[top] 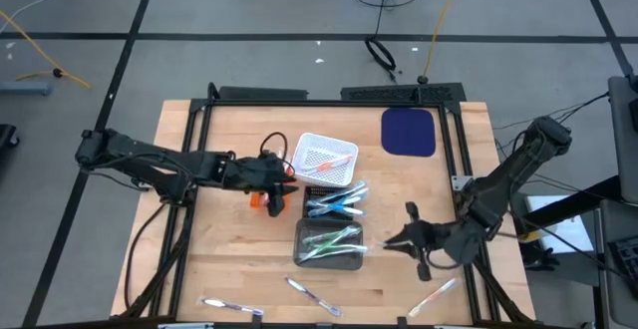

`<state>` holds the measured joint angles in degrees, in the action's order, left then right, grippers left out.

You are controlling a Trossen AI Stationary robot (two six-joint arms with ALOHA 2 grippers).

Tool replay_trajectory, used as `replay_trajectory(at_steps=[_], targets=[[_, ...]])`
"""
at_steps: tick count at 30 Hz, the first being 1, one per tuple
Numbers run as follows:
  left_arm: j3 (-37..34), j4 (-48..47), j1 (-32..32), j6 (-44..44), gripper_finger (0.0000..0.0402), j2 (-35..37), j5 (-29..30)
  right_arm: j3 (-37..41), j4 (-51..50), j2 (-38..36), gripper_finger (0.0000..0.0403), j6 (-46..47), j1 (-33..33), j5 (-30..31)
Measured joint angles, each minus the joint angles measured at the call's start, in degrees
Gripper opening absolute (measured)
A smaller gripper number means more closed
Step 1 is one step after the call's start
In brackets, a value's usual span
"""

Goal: Pick & Place Toothbrushes
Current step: Put the top orange toothbrush into the white basket

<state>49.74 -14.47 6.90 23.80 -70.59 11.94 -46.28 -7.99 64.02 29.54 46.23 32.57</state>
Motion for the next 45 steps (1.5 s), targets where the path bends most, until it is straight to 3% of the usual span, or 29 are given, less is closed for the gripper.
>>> replay_trajectory(at_steps=[3, 11, 20, 29, 45], targets=[[0.00, 6.84, 0.56, -3.71, 0.0129, 0.00, 0.02, -0.04, 7.45, -0.01, 0.0014, -8.90, -1.79, 3.51], [0.00, 21.42, 1.92, -12.85, 0.0129, 0.00, 0.02, -0.04, 28.77, 2.22, 0.0014, -29.45, -8.55, 3.72], [0.02, 29.95, 2.27, -19.97, 0.0129, -0.76, 0.00, -0.04, 48.94, 7.39, 0.0014, -41.51, -16.54, 0.75], [0.07, 42.75, 2.62, -27.73, 0.0129, -7.45, -1.97, -0.04, 60.15, 11.53, 0.0014, -42.60, -23.26, -7.37], [0.00, 59.54, 2.94, -33.95, 0.0129, -16.57, -3.32, -0.04, 60.91, 11.88, 0.0014, -40.82, -27.88, -10.27]])
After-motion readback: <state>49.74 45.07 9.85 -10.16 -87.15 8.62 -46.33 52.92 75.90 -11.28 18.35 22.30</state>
